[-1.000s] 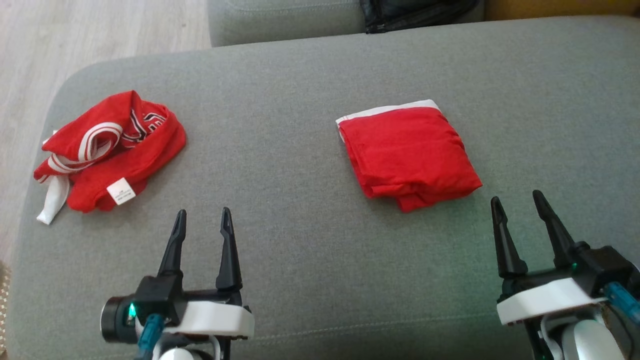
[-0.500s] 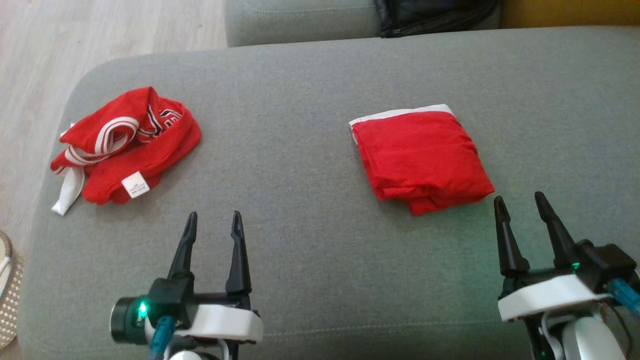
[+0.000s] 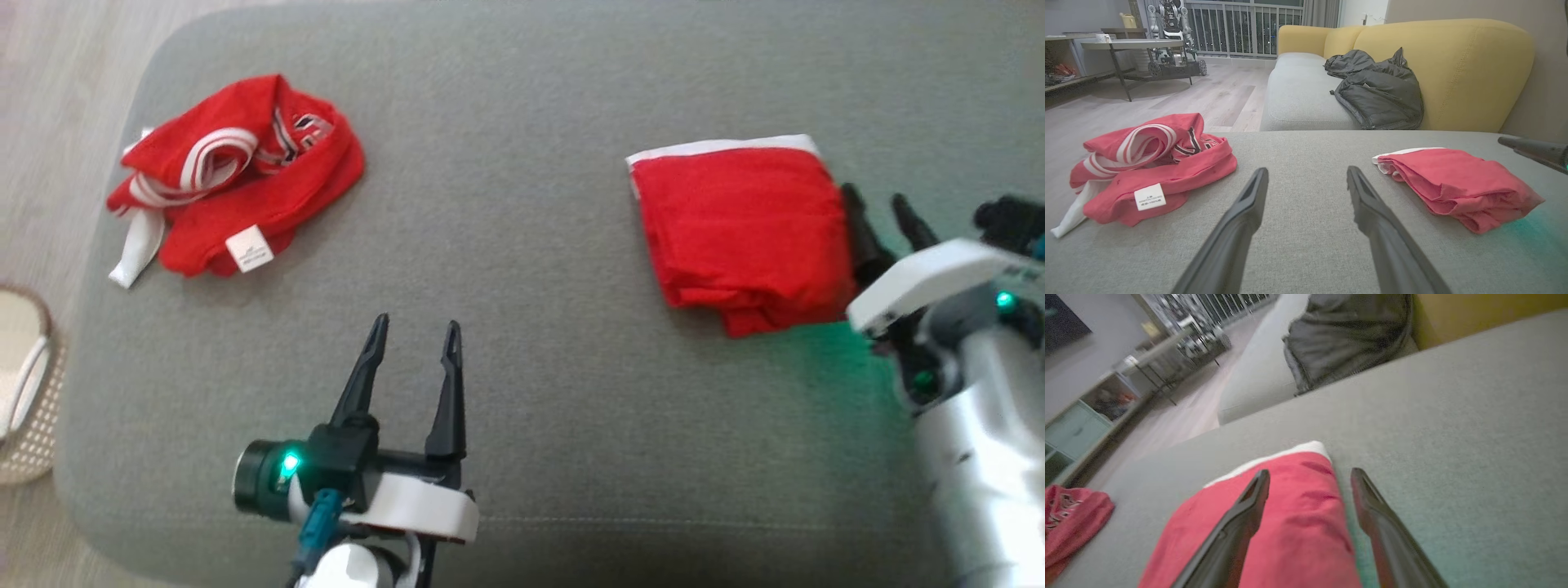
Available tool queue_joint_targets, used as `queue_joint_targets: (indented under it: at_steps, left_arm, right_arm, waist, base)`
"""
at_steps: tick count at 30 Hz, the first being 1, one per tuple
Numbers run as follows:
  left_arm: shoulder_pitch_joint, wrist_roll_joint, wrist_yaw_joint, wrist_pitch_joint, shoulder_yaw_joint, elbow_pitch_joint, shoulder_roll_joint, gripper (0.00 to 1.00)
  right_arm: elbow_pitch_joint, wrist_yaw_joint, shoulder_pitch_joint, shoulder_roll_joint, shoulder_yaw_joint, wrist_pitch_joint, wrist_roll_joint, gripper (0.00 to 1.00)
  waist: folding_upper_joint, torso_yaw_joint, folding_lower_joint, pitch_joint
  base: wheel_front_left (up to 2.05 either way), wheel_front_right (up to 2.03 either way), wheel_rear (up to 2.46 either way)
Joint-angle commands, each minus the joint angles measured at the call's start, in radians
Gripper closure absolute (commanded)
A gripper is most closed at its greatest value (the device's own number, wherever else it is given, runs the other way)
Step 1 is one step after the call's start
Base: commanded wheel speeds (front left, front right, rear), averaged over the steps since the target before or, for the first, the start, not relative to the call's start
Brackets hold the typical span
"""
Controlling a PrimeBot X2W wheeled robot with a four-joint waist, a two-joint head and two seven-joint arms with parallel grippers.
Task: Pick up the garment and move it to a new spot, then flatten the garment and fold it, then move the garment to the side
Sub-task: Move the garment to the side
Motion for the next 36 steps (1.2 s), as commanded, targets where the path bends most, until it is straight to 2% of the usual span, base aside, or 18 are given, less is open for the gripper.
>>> queue_joint_targets:
  at_steps: [1,5,10,11,12,13,20,30,36]
  left_arm:
    - [-0.034,-0.003,0.005,-0.005,0.02,-0.027,0.001,0.0]
    - [-0.054,-0.009,0.008,-0.005,-0.005,-0.017,0.001,0.0]
    - [-0.075,-0.012,0.015,-0.005,-0.034,-0.011,0.001,0.0]
    - [-0.078,-0.011,0.016,-0.005,-0.036,-0.011,0.001,0.0]
    - [-0.081,-0.01,0.017,-0.005,-0.036,-0.011,0.001,0.0]
    - [-0.083,-0.008,0.019,-0.005,-0.035,-0.011,0.001,0.0]
    - [-0.088,0.006,0.015,-0.005,-0.021,-0.012,0.001,0.0]
    - [-0.114,0.031,-0.011,-0.005,-0.007,-0.01,0.001,0.0]
    - [-0.127,0.044,-0.034,-0.005,-0.004,-0.002,0.001,0.0]
  right_arm:
    - [0.003,0.0,-0.032,-0.016,0.011,0.03,0.007,0.0]
    - [0.117,0.0,-0.101,-0.051,0.006,0.146,0.018,0.0]
    - [0.162,0.0,-0.116,-0.057,0.084,0.246,0.052,0.0]
    - [0.167,0.0,-0.113,-0.063,0.1,0.255,0.051,0.07]
    - [0.168,0.0,-0.11,-0.069,0.117,0.258,0.049,0.61]
    - [0.164,0.0,-0.108,-0.074,0.136,0.256,0.047,1.0]
    - [0.119,0.0,-0.092,-0.162,0.224,0.148,-0.008,1.0]
    - [0.126,0.0,-0.126,-0.283,0.184,0.028,-0.091,1.0]
    - [0.131,0.0,-0.162,-0.301,0.177,-0.025,-0.135,1.0]
  waist:
    - [0.0,0.02,0.0,0.02]
    - [0.0,0.037,0.0,0.035]
    - [0.0,0.035,0.0,0.046]
    - [0.0,0.033,0.0,0.047]
    - [0.0,0.03,0.0,0.049]
    - [0.0,0.026,0.0,0.05]
    - [0.0,-0.037,0.0,0.059]
    - [0.0,-0.162,0.0,0.087]
    - [0.0,-0.215,0.0,0.109]
  base:
    - [0.0,0.0,0.0]
    - [0.0,0.0,0.0]
    - [0.0,0.0,0.0]
    - [0.0,0.0,0.0]
    - [0.0,0.0,0.0]
    - [0.0,0.0,0.0]
    - [0.0,0.0,0.0]
    - [0.0,0.0,0.0]
    - [0.0,0.0,0.0]
